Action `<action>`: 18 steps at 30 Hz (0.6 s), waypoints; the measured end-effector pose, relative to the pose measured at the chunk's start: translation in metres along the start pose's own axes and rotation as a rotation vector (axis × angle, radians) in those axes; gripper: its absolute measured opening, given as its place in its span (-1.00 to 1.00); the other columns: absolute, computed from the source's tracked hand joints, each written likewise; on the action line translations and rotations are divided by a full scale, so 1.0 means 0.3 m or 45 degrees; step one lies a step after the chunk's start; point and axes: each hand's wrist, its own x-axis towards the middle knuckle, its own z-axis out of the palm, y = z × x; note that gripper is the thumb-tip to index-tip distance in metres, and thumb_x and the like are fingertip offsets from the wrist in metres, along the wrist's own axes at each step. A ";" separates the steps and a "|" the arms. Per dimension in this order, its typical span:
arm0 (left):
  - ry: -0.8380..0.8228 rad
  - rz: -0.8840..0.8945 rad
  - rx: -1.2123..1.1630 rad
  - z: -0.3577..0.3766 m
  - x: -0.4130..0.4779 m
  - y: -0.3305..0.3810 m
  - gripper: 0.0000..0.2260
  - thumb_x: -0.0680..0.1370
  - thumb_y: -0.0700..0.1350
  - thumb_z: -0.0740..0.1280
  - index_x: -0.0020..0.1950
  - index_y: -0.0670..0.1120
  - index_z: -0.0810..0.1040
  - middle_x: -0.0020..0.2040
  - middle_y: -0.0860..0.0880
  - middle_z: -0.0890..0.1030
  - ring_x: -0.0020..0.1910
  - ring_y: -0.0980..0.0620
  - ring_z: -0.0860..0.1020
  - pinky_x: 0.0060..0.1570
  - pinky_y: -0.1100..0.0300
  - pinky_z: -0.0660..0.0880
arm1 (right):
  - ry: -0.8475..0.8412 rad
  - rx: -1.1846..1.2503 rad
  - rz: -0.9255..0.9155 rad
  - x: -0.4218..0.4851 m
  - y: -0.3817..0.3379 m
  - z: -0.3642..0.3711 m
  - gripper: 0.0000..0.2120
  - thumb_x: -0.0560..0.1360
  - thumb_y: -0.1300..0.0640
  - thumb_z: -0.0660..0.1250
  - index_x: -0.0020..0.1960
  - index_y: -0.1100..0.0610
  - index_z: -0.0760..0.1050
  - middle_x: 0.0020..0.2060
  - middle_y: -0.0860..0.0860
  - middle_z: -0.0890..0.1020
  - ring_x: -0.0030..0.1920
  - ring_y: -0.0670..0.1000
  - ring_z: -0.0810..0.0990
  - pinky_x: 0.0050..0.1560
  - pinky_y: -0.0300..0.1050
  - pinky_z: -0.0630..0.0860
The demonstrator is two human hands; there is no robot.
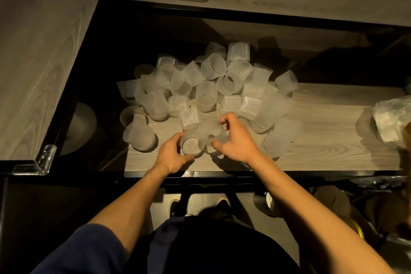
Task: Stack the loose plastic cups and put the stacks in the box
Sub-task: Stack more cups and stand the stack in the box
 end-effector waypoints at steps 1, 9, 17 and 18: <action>-0.008 0.003 -0.004 0.002 0.001 0.000 -0.28 0.32 -0.15 0.65 0.43 -0.03 0.45 0.15 0.11 0.56 0.13 0.12 0.51 0.17 0.27 0.40 | -0.016 0.066 0.001 -0.011 -0.005 0.015 -0.36 0.36 0.09 0.57 0.33 0.06 0.32 0.15 -0.01 0.48 0.14 0.00 0.44 0.09 -0.13 0.39; -0.066 0.047 -0.016 0.030 0.000 0.016 -0.31 0.29 -0.13 0.67 0.38 -0.03 0.50 0.07 0.10 0.59 0.04 0.12 0.53 -0.03 0.50 0.41 | -0.102 -0.013 -0.035 -0.012 0.003 0.121 -0.26 0.38 0.14 0.58 0.49 0.15 0.38 0.28 0.05 0.49 0.30 0.03 0.47 0.29 -0.29 0.30; -0.080 0.033 0.023 0.042 0.012 0.028 -0.29 0.27 -0.12 0.66 0.38 0.00 0.50 0.09 0.09 0.62 0.09 0.09 0.56 -0.08 0.56 0.32 | -0.151 -0.151 -0.040 -0.010 0.029 0.156 -0.19 0.40 0.11 0.56 0.55 0.14 0.28 0.44 0.09 0.39 0.46 0.12 0.35 0.46 -0.07 0.28; -0.093 0.035 0.030 0.042 0.012 0.030 -0.29 0.27 -0.13 0.66 0.38 -0.01 0.50 0.10 0.09 0.62 0.09 0.10 0.56 -0.10 0.60 0.31 | -0.224 -0.285 -0.020 -0.012 0.037 0.158 -0.10 0.39 0.03 0.56 0.60 0.10 0.19 0.50 0.08 0.30 0.50 0.13 0.25 0.49 0.04 0.26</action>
